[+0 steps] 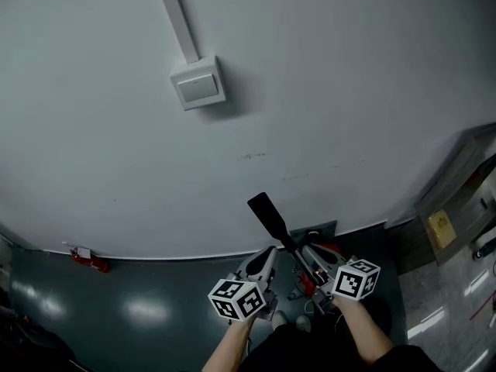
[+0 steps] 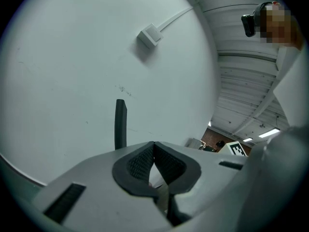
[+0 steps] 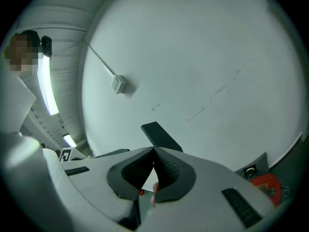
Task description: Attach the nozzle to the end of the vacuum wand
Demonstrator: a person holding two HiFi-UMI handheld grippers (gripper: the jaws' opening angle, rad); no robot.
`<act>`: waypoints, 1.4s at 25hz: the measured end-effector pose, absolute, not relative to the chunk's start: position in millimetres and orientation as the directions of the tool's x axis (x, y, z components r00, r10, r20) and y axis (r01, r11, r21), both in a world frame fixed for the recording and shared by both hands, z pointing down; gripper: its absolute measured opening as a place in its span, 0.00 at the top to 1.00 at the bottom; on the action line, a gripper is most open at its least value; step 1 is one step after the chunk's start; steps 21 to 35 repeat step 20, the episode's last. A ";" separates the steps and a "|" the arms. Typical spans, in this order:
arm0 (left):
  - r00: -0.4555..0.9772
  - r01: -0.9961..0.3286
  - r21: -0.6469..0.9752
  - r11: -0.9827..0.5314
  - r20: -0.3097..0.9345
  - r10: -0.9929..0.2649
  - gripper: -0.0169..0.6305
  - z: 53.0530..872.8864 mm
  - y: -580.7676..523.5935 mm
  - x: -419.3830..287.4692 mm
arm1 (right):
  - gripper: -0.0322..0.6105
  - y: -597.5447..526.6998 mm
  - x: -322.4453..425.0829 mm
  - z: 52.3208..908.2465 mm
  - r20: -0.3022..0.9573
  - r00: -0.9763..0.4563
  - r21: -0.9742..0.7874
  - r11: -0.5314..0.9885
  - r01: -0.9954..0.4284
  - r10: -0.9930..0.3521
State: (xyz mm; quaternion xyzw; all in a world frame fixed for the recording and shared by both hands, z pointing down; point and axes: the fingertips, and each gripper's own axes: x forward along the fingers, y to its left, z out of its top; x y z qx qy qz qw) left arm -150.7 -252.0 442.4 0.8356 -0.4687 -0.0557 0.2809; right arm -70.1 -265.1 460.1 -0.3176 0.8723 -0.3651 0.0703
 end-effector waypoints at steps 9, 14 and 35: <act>0.559 -0.752 0.517 -0.409 0.170 -0.812 0.97 441.3 -251.0 -151.9 | 0.92 -264.2 -82.0 452.5 0.090 -0.802 -0.672 0.558 -0.487 -0.591; 0.556 -0.755 0.516 -0.406 0.175 -0.813 0.97 441.2 -250.6 -154.7 | 0.92 -264.1 -84.8 450.2 0.083 -0.805 -0.673 0.563 -0.479 -0.587; 0.552 -0.757 0.520 -0.397 0.181 -0.814 0.97 444.5 -249.1 -157.0 | 0.92 -262.5 -87.2 450.2 0.080 -0.808 -0.672 0.567 -0.476 -0.584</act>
